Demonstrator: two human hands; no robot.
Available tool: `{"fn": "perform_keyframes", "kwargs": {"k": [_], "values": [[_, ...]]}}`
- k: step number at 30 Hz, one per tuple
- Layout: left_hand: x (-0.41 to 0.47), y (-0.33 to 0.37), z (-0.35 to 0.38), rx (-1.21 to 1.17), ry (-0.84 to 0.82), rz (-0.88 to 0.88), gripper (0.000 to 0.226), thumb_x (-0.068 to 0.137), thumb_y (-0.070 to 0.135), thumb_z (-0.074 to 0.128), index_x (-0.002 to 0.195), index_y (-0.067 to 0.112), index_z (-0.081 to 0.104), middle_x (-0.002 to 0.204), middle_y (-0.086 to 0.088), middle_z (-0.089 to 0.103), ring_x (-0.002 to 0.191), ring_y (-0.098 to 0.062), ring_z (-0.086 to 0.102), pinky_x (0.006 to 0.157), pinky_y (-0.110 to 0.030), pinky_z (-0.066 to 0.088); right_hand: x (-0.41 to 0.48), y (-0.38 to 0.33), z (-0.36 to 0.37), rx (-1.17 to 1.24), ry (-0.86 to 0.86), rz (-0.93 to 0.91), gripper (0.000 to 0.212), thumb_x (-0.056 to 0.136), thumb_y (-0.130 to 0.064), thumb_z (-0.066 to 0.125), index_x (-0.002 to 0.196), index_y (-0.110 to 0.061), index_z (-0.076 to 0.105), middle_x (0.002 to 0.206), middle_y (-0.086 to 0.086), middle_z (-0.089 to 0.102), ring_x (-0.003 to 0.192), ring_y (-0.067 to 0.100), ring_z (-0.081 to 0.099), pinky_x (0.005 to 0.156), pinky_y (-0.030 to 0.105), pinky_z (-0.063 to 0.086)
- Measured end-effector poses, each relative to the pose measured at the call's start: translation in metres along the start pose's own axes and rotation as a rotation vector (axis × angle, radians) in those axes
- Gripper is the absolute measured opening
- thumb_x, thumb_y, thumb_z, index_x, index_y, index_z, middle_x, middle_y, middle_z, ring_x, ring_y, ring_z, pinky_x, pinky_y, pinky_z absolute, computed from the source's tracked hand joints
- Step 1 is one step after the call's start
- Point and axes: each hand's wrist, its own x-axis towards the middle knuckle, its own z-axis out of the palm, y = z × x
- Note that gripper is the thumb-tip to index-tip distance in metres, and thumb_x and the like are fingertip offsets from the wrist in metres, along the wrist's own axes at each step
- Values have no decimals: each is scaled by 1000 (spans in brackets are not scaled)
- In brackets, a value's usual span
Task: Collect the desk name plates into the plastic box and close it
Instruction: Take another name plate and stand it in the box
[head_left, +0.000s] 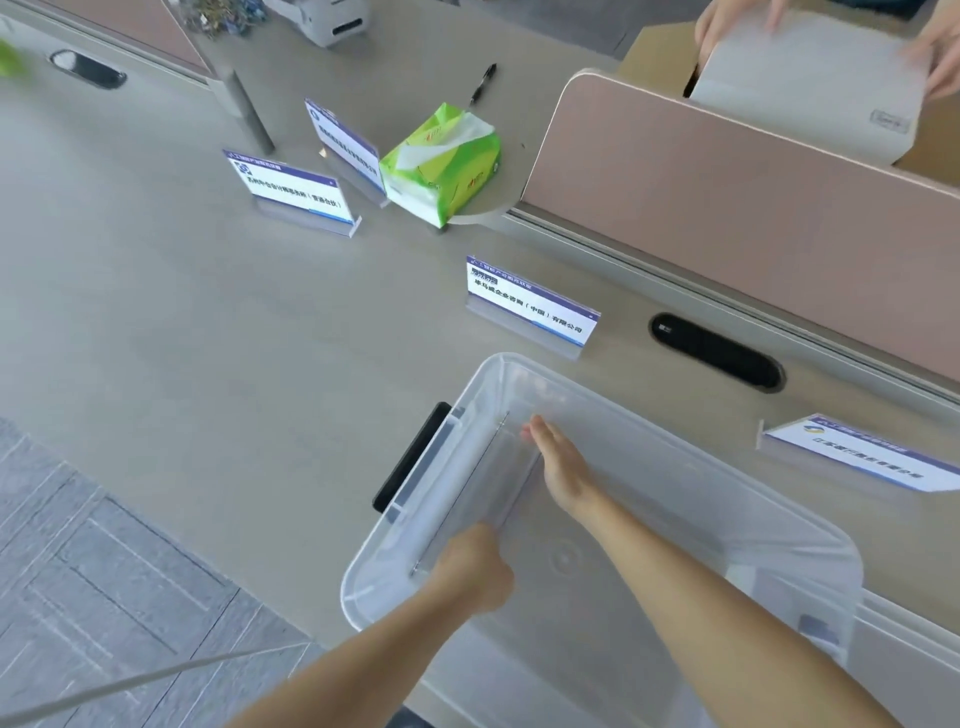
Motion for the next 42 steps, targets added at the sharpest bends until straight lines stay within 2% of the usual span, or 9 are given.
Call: {"fn": "perform_keyframes", "kwargs": {"k": [5,8,13,18,23,26,30,37,42], "values": [[1,-1,-1,-60,36,-6,63,85,-2,35,146,14,30,133,-9,51,112,-29,57,85,-36,55,6,1,3,57,-27,-32,99,66,-86,27,136,-21,52,140,-2,54,133,12,44,110,31,28],[1,-1,-4,-76,41,-12,67,85,-2,34,149,17,26,133,-9,50,105,-29,58,79,-34,52,6,-1,1,114,-87,-55,84,70,-81,30,124,-23,58,131,-3,58,127,10,48,110,30,29],[0,-1,-4,-79,52,-21,66,83,-4,32,145,17,31,131,-9,51,101,-30,59,68,-33,50,12,0,-1,130,-82,-11,105,63,-84,30,130,-8,58,130,6,61,126,14,50,112,31,28],[-1,-4,-3,-92,46,-24,66,82,-4,33,145,17,32,127,-8,52,94,-29,57,64,-31,47,12,-4,-1,162,-89,27,93,73,-77,28,127,-8,59,128,8,59,112,10,51,98,25,27],[-1,-4,-2,-87,50,-28,66,82,-4,33,145,17,32,128,-8,51,100,-30,59,65,-31,47,16,-6,-1,167,-78,62,83,80,-69,29,125,-7,60,126,7,60,97,2,52,84,21,33],[-1,-4,-2,-79,59,-31,62,85,-2,35,144,16,34,130,-8,50,101,-30,57,73,-33,52,19,-6,0,124,-86,98,71,96,-63,26,128,-8,58,131,6,58,114,11,51,96,25,29],[0,-5,-1,-85,62,-41,60,85,-2,35,143,16,34,130,-9,50,103,-31,58,73,-35,53,20,-10,-1,60,-128,154,79,91,-70,25,133,-9,53,136,2,54,132,14,43,112,33,23],[2,-5,2,-93,85,-40,59,86,-2,35,143,15,35,132,-10,49,107,-30,56,86,-37,56,19,-26,-3,110,-138,264,73,89,-69,39,128,-9,55,129,3,55,120,14,45,97,32,22],[-6,-5,-3,-38,109,-18,58,86,1,39,142,13,33,129,-10,50,108,-30,56,82,-35,55,8,-30,-5,150,-103,239,65,92,-62,41,129,-11,56,130,2,54,123,14,44,97,31,23]]}}
